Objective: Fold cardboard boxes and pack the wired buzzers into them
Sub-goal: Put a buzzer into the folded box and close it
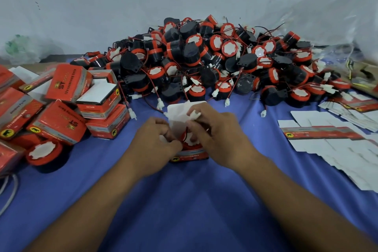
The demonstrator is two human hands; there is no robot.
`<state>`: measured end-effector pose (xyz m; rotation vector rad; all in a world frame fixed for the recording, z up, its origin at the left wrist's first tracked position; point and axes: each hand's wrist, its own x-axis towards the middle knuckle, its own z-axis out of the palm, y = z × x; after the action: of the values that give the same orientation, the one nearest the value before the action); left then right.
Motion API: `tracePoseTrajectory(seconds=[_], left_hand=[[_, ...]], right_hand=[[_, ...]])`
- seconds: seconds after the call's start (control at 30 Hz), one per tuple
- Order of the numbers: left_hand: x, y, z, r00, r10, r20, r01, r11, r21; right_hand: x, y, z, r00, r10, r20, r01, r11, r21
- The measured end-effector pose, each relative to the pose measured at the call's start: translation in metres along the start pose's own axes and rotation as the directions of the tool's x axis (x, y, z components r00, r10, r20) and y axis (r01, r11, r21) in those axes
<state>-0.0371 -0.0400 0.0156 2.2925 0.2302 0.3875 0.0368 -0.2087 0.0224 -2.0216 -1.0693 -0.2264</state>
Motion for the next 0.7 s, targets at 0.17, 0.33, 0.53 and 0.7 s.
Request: tracePoseTrajectory(seconds=[0.17,0.33,0.53,0.7], left_hand=[[0.002,0.001,0.009,0.999,0.003,-0.038,0.0,0.997,0.078],[-0.006,-0.006,0.017,0.99,0.099,-0.101,-0.093,0.994,0.059],[-0.013,-0.005,0.016,0.99,-0.052,-0.133,-0.014,0.891,-0.454],[-0.015,-0.004,0.024,0.991,-0.13,-0.022,0.084,0.752,-0.654]], right_hand=[[-0.001,-0.006,-0.001,0.999,-0.045,-0.025,0.046,0.999,0.01],[-0.001,0.001,0.004,0.986,0.007,0.165,0.015,0.991,-0.13],[0.003,0.006,0.001,0.985,0.16,0.06,-0.161,0.987,0.018],[0.005,0.007,0.002,0.969,0.248,0.008,-0.244,0.956,-0.162]])
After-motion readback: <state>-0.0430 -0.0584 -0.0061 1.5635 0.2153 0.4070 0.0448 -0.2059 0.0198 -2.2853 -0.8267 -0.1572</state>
